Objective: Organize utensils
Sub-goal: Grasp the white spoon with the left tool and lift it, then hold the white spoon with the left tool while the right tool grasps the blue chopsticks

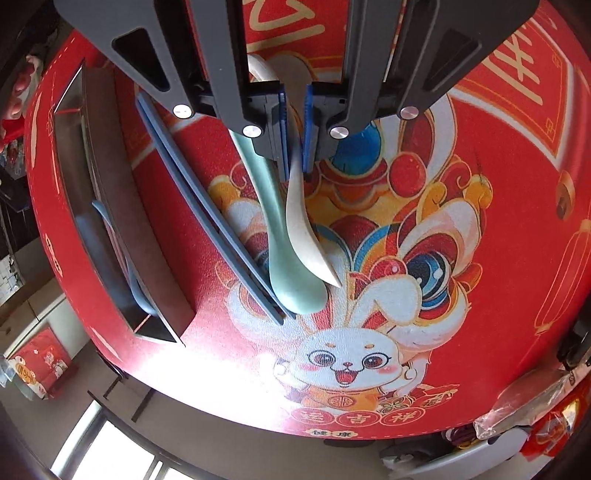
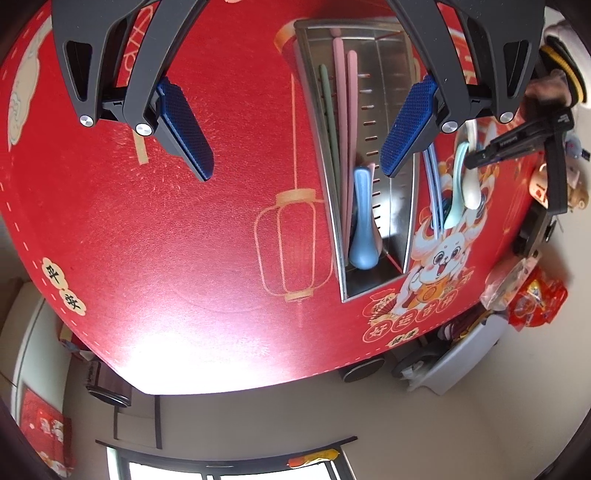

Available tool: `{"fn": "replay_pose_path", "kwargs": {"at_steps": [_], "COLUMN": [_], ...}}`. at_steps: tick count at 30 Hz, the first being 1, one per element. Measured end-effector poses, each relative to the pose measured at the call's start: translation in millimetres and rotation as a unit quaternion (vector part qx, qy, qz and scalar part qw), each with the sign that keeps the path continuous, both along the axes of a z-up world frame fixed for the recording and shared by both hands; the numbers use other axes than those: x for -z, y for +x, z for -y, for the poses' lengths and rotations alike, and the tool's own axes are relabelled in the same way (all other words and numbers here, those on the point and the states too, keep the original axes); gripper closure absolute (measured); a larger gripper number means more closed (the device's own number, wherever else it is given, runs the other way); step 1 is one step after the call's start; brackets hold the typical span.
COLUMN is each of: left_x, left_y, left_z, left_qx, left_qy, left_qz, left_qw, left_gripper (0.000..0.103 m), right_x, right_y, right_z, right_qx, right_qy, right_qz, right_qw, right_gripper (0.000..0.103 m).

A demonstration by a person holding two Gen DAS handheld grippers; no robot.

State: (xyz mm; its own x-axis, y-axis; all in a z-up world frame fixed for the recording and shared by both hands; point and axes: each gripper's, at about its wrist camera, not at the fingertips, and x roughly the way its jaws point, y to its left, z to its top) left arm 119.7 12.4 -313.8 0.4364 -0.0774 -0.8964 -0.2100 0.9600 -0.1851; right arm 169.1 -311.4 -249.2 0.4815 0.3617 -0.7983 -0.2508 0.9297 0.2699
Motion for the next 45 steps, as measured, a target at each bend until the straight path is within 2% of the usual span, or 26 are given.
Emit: {"fn": "replay_pose_path", "kwargs": {"at_steps": [6,15,19,22,24,27,31,40,42,43,45], "left_x": [1,-13,-26,-34,-39,-43,-43,-39,-38,-38,-37], "left_y": [-9,-41,-58,-69,-76,-87,-102,-117,-118,-119,-120], "left_z": [2,-15,-22,-28,-31,-37,-45,-64,-66,-67,-69], "left_qx": [-0.004,-0.042,-0.053,-0.06,-0.06,-0.063,-0.071,-0.085,-0.086,-0.086,-0.086], "left_qy": [0.001,-0.045,-0.051,-0.05,-0.045,-0.036,-0.03,-0.038,-0.041,-0.042,-0.045], "left_qz": [0.005,0.023,0.039,0.052,0.059,0.065,0.068,0.073,0.072,0.072,0.072], "left_qw": [1.0,0.9978,0.9965,0.9956,0.9954,0.9953,0.9947,0.993,0.9928,0.9928,0.9927], "left_gripper": [0.096,0.097,0.097,0.097,0.097,0.097,0.097,0.097,0.097,0.097,0.097], "right_x": [0,-7,-13,-17,-15,-6,-1,6,9,12,18], "right_y": [0,-3,-6,-10,-13,-15,-19,-29,-29,-29,-27], "right_z": [-8,-27,-51,-78,-98,-119,-146,-186,-191,-194,-198], "right_qx": [-0.008,-0.02,-0.053,-0.1,-0.126,-0.147,-0.165,-0.218,-0.224,-0.228,-0.229], "right_qy": [0.0,-0.002,0.0,0.003,-0.012,-0.007,-0.047,-0.082,-0.089,-0.096,-0.107], "right_qz": [0.0,0.021,0.027,0.02,0.006,-0.03,-0.036,-0.04,-0.045,-0.049,-0.057], "right_qw": [1.0,1.0,0.998,0.995,0.992,0.989,0.985,0.972,0.969,0.968,0.966], "right_gripper": [0.015,0.015,0.015,0.015,0.015,0.015,0.015,0.015,0.021,0.035,0.036]}}
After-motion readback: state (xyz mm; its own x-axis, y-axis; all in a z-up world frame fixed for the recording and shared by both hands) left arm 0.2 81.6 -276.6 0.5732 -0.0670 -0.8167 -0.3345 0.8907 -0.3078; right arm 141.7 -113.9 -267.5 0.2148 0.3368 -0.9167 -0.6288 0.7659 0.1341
